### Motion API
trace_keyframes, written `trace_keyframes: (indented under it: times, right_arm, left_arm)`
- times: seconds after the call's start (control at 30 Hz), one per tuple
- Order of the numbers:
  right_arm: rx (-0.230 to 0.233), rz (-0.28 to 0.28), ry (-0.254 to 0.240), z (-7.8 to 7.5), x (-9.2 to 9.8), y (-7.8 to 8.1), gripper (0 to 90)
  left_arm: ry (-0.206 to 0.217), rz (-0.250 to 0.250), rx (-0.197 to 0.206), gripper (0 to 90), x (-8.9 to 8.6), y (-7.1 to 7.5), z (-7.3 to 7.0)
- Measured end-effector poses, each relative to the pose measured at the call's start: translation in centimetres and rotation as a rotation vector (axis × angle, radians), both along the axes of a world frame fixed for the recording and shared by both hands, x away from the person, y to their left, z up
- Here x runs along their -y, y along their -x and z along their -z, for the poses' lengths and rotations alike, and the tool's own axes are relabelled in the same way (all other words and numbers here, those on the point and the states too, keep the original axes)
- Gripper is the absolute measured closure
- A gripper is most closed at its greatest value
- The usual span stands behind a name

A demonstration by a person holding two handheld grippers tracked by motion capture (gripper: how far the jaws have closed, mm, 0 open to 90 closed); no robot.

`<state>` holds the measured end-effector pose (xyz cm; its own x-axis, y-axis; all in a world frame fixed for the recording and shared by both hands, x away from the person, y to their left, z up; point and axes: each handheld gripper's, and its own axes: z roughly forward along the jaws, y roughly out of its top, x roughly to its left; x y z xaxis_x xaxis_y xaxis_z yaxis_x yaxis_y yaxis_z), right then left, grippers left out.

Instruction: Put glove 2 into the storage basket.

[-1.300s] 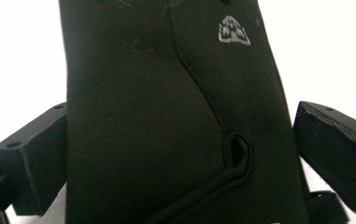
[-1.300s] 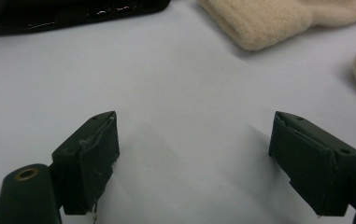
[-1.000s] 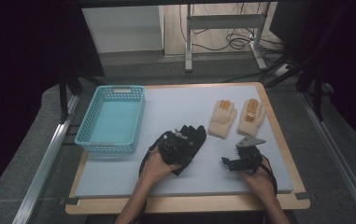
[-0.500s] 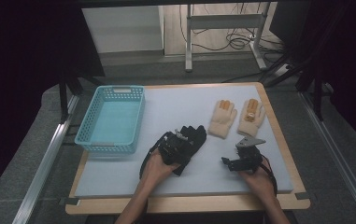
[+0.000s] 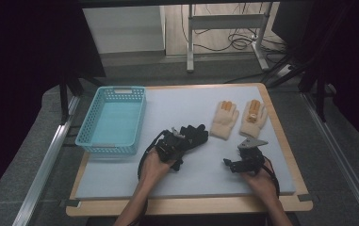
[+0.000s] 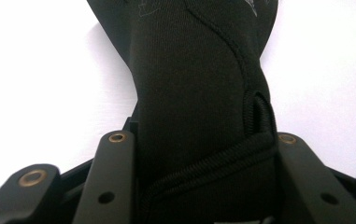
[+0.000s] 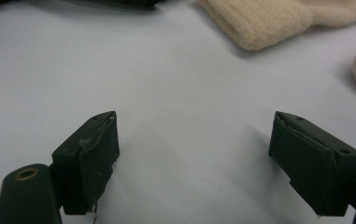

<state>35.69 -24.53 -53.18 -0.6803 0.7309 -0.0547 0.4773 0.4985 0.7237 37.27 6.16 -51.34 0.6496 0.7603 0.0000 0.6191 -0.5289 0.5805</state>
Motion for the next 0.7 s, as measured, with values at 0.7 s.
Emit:
trace_keyframes:
  times: [0.7]
  right_arm:
    - [0.0,-0.001,0.0,0.0,0.0,0.0,15.7]
  left_arm:
    - [0.016,-0.153,0.061,59.4,-6.1,-3.2,-8.0]
